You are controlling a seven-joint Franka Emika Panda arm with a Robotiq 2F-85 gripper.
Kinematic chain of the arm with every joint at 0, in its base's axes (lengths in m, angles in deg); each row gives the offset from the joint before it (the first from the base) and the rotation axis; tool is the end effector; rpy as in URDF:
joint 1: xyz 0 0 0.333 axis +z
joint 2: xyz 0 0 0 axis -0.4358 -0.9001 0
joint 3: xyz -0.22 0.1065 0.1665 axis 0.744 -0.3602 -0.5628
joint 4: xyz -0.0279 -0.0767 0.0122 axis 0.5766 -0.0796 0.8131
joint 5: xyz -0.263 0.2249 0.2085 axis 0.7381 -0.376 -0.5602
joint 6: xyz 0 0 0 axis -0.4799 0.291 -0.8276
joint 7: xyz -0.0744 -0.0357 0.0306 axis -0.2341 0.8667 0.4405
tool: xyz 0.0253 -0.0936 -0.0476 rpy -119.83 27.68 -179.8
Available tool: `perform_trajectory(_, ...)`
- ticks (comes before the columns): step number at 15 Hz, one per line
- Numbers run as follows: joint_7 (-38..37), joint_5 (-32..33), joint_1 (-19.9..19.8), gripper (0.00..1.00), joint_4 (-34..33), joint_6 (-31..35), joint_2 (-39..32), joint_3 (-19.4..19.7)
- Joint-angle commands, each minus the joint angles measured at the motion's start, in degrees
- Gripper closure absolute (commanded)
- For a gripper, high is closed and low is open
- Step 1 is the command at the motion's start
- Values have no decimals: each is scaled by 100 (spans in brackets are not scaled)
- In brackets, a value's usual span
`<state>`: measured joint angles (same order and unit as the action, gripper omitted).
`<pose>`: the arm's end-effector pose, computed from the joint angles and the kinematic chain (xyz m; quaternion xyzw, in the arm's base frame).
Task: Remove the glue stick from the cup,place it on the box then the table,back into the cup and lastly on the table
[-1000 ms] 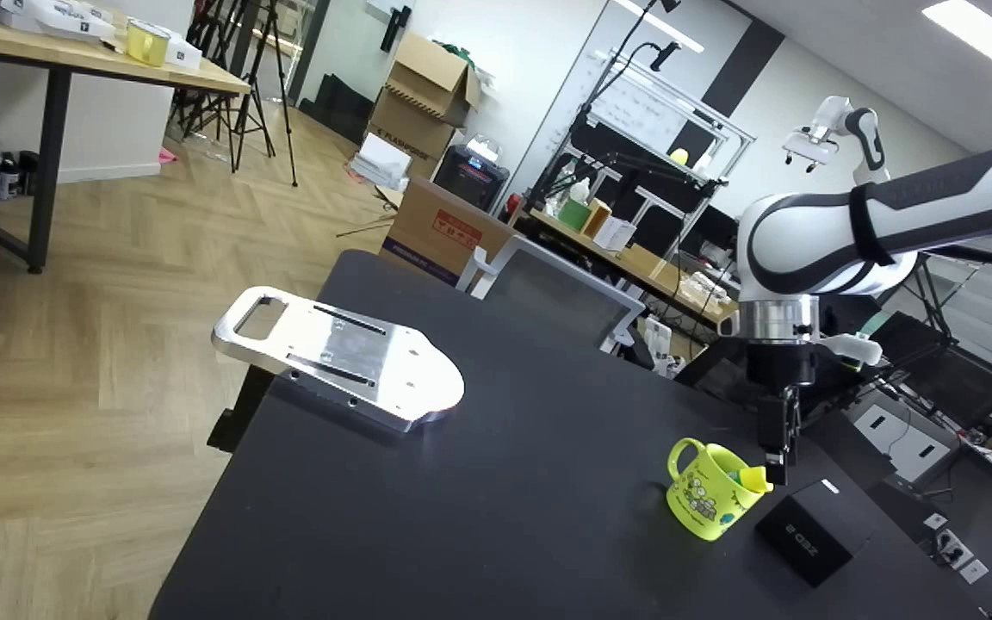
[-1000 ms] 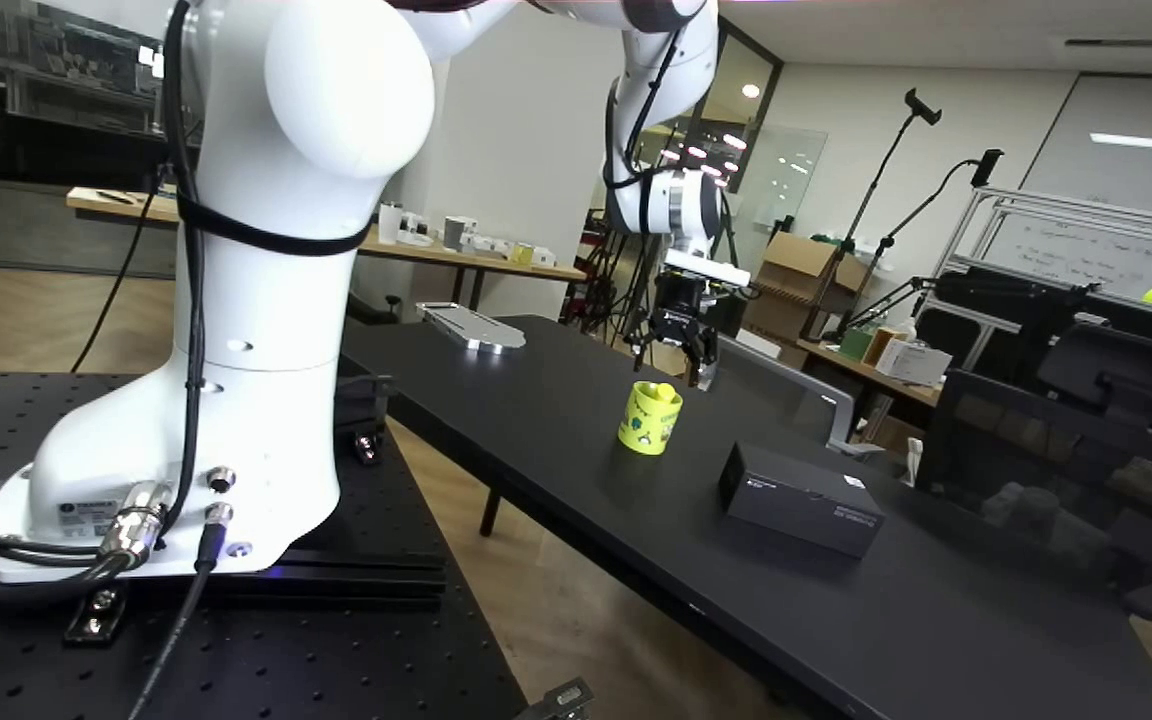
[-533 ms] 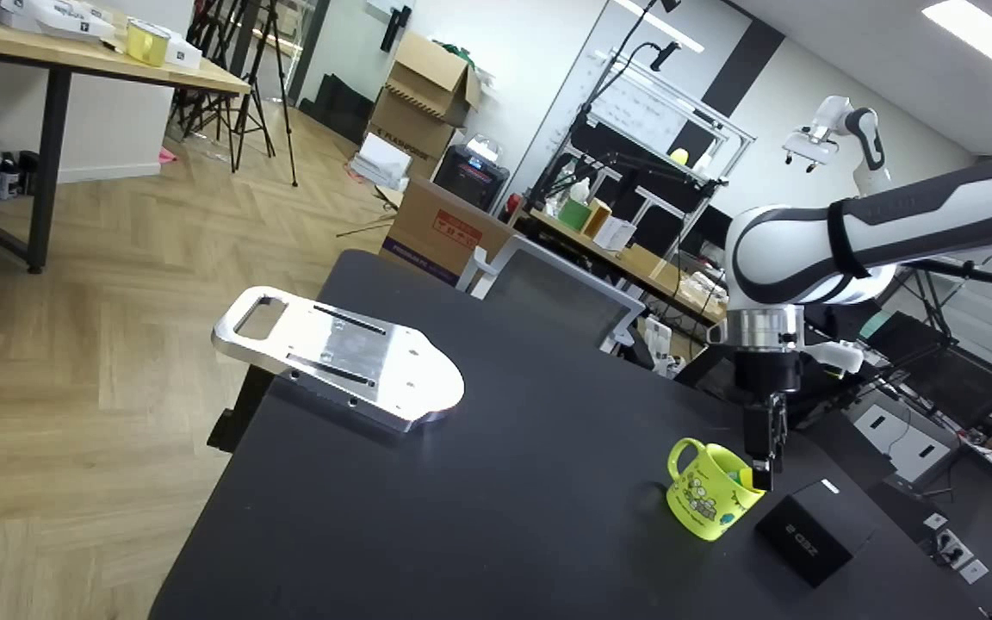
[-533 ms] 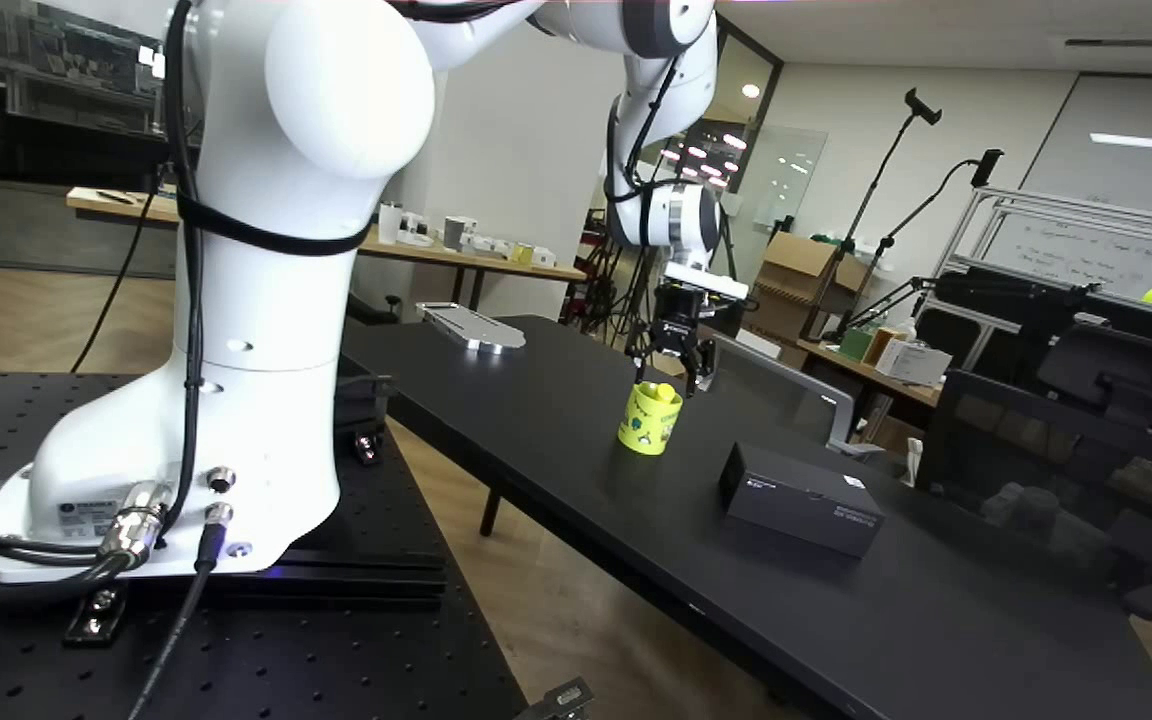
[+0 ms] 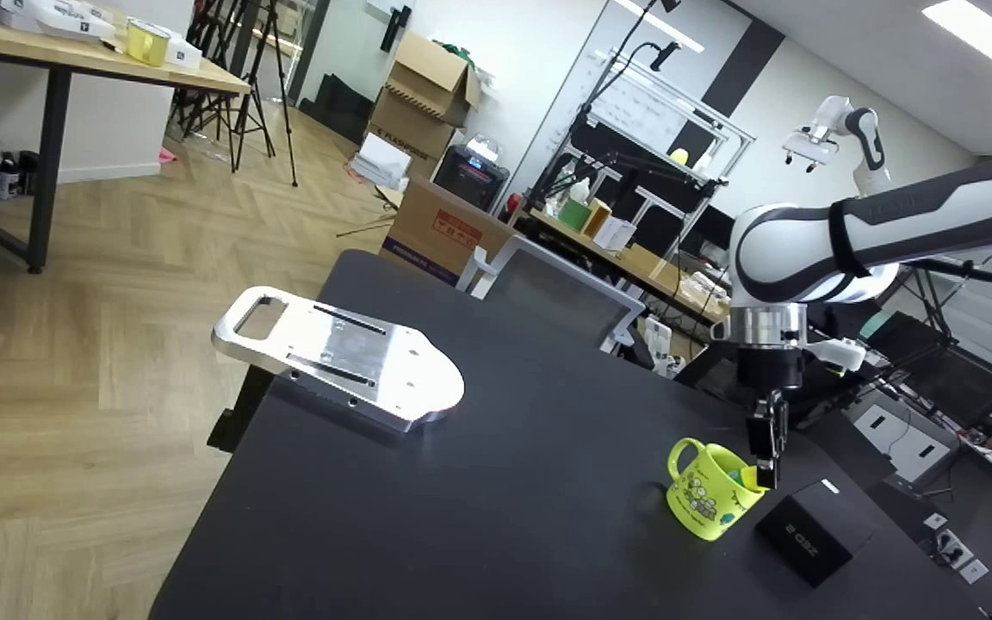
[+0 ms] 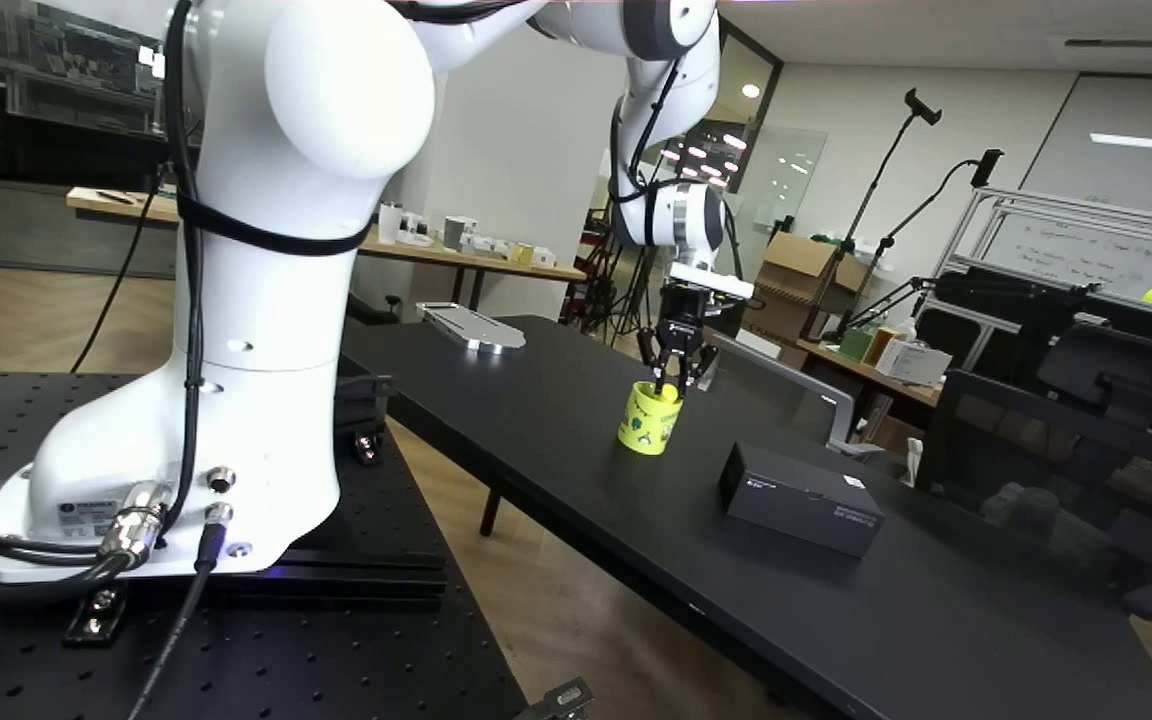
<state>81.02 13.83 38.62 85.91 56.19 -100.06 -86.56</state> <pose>0.6288 0.1698 0.1700 0.8335 0.4568 -0.2694 0.1547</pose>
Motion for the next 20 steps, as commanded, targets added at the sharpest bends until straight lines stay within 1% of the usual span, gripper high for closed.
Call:
perform_trajectory(1, -118, -56, 2, 92, -298, -245, -94, 43)
perform_trajectory(6, -207, -66, 32, 92, -522, -516, -21, 81)
perform_trajectory(10, -243, -25, 62, 92, -681, -767, 168, 84)
perform_trajectory(14, -200, -53, 35, 92, -729, -1007, 512, 56)
perform_trajectory(17, -35, -157, -35, 92, -656, -1164, 878, -25)
perform_trajectory(18, 53, -244, -94, 92, -572, -1038, 1022, -91)
perform_trajectory(20, 150, -665, -265, 92, -321, -425, 1301, -282)
